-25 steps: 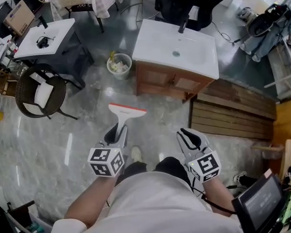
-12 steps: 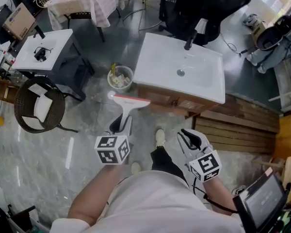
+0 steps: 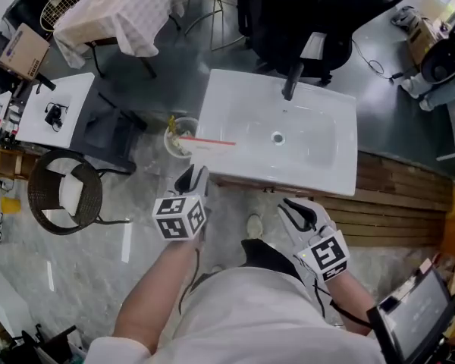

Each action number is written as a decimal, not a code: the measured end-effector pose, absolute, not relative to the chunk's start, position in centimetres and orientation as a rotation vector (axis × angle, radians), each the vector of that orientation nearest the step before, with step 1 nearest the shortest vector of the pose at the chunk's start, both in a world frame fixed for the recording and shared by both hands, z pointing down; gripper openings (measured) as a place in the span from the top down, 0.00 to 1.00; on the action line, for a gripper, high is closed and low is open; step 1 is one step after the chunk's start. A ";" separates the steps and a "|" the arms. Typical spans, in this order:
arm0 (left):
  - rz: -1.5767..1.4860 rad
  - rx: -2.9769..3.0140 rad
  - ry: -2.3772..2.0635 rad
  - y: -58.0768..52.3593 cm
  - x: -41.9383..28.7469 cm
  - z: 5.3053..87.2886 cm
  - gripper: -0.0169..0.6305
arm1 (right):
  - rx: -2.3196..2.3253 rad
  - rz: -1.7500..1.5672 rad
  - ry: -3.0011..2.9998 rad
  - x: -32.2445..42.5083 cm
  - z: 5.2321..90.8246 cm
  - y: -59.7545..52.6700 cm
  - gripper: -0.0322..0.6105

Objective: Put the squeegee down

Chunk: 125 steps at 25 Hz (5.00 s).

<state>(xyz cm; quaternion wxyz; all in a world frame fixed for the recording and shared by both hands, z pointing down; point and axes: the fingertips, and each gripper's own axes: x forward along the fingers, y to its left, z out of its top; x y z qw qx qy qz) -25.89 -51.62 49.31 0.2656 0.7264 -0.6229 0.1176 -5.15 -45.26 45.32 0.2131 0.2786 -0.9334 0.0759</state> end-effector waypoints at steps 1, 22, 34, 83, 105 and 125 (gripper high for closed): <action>0.329 1.963 -1.683 -53.6 -25.5 49.9 0.82 | 0.774 0.221 -2.593 -4.6 45.9 -46.5 0.87; 0.537 1.898 -1.758 -80.7 -25.7 63.5 0.82 | 0.860 0.461 -2.419 5.2 54.2 -59.9 0.87; 0.645 1.868 -1.747 -84.2 -26.5 67.3 0.82 | 0.883 0.533 -2.390 7.1 56.0 -59.9 0.88; 0.243 2.328 -1.307 -25.6 -29.5 44.4 0.96 | 0.909 0.247 -2.587 -13.4 44.0 -26.1 0.95; 0.226 2.422 -1.152 -3.3 -26.9 40.0 0.96 | 0.839 0.142 -2.630 -16.8 39.8 -8.1 0.95; 0.234 2.447 -1.134 -0.4 -23.0 39.8 0.96 | 0.814 0.140 -2.650 -14.5 39.9 -4.1 0.95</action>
